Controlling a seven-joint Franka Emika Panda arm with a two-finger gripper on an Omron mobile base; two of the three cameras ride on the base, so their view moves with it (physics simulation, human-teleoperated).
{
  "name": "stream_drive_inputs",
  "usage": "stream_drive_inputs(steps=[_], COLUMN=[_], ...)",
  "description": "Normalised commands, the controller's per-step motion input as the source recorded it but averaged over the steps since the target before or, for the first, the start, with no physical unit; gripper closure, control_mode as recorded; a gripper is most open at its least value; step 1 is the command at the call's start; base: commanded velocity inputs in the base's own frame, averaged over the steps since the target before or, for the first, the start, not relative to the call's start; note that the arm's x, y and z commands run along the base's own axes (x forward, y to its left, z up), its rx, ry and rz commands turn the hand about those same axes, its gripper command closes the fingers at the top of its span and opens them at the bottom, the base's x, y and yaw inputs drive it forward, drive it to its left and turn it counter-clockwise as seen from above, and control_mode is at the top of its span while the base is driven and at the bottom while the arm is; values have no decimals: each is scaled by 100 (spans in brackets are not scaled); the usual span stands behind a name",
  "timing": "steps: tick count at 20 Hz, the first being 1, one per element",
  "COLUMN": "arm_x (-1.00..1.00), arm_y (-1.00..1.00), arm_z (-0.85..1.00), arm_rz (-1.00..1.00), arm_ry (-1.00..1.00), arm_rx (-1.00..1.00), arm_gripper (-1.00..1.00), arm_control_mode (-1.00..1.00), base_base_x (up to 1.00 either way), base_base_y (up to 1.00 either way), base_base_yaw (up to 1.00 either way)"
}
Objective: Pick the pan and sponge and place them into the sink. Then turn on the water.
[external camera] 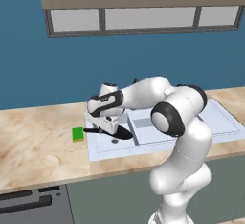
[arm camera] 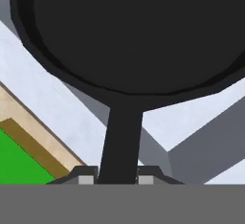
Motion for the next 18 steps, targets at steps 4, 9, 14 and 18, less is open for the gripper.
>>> stream_drive_inputs(steps=[4,9,14,18], arm_x=[35,55,50,33], arm_y=[-10,0,-2,-23], arm_z=[-28,-66,-71,-64], arm_rz=[8,14,14,16], arm_ry=[0,2,2,0], arm_rx=[0,0,0,0], arm_gripper=[100,100,100,100], arm_control_mode=[-100,-100,-100,-100], base_base_x=[0,0,0,0], base_base_y=[0,0,0,0], base_base_yaw=[0,0,0,0])
